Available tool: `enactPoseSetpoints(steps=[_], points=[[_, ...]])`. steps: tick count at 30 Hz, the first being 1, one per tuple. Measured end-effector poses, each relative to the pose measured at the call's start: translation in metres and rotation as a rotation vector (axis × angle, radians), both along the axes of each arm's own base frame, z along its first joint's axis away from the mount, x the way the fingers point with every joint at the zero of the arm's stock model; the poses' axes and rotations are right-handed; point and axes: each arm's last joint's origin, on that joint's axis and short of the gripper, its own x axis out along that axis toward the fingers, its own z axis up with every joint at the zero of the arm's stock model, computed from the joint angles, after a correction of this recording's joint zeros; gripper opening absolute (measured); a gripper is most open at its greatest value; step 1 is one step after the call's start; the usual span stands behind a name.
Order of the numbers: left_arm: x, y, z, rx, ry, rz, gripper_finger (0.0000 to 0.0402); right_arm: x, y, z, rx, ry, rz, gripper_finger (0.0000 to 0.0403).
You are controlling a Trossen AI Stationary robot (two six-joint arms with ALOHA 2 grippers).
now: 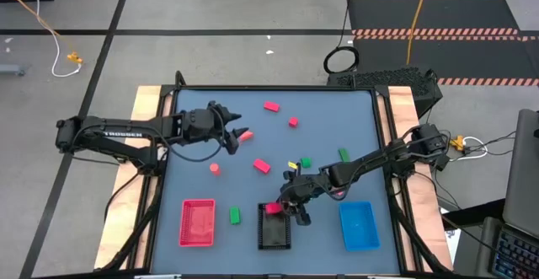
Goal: Sort & place blocks by color
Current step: Put the red block into the black bin
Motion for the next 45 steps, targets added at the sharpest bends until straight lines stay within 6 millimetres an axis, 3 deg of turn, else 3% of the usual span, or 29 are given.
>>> enactPoseSetpoints(steps=[7, 12, 19, 24, 31, 38, 45], points=[[0.0, -0.01, -0.002, -0.011, 0.014, -0.035, 0.0253, 0.001, 0.0, 0.0, 0.006, -0.004, -0.003, 0.0183], [0.004, -0.011, -0.006, -0.012, 0.034, -0.039, 0.0253, 0.002, -0.011, 0.007, -0.042, -0.044, -0.065, 0.0195], [0.022, -0.012, -0.037, 0.035, 0.22, -0.171, 0.0253, -0.002, -0.043, 0.041, -0.165, -0.161, -0.3, 0.0214], [0.035, -0.011, -0.068, 0.079, 0.385, -0.274, 0.0253, -0.021, -0.061, 0.068, -0.268, -0.187, -0.426, 0.022], [0.055, -0.012, -0.093, 0.046, 0.391, -0.534, 0.0253, -0.049, -0.072, 0.091, -0.28, -0.264, -0.468, 0.022], [0.071, -0.004, -0.101, -0.034, 0.476, -0.649, 0.0253, -0.066, -0.077, 0.074, -0.26, -0.227, -0.491, 0.022], [0.103, -0.002, -0.122, -0.049, 0.61, -0.716, 0.0253, -0.075, -0.079, 0.046, -0.238, -0.212, -0.51, 0.022]])
